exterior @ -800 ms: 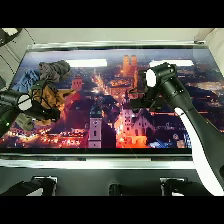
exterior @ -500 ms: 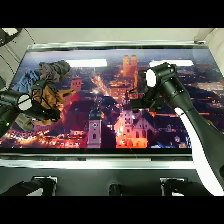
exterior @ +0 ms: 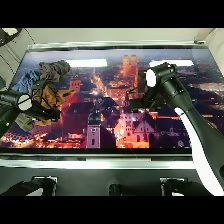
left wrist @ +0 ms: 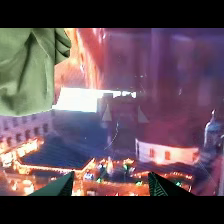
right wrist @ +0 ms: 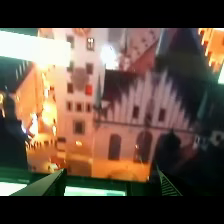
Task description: Fold the shirts.
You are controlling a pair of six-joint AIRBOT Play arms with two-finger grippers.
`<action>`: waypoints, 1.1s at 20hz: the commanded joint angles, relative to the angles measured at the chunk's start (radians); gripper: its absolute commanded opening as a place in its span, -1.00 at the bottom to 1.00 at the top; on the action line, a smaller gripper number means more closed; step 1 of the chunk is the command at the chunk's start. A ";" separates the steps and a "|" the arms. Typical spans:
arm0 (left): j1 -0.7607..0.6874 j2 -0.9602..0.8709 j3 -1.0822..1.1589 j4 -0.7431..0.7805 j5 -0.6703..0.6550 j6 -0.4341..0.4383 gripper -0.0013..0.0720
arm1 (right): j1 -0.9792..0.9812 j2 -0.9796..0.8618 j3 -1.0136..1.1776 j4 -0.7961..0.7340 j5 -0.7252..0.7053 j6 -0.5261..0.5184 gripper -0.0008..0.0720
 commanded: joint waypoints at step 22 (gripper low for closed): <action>0.417 -0.383 0.468 -0.099 0.022 -0.184 1.00 | -0.137 -0.011 0.000 -0.145 -0.443 -0.103 0.93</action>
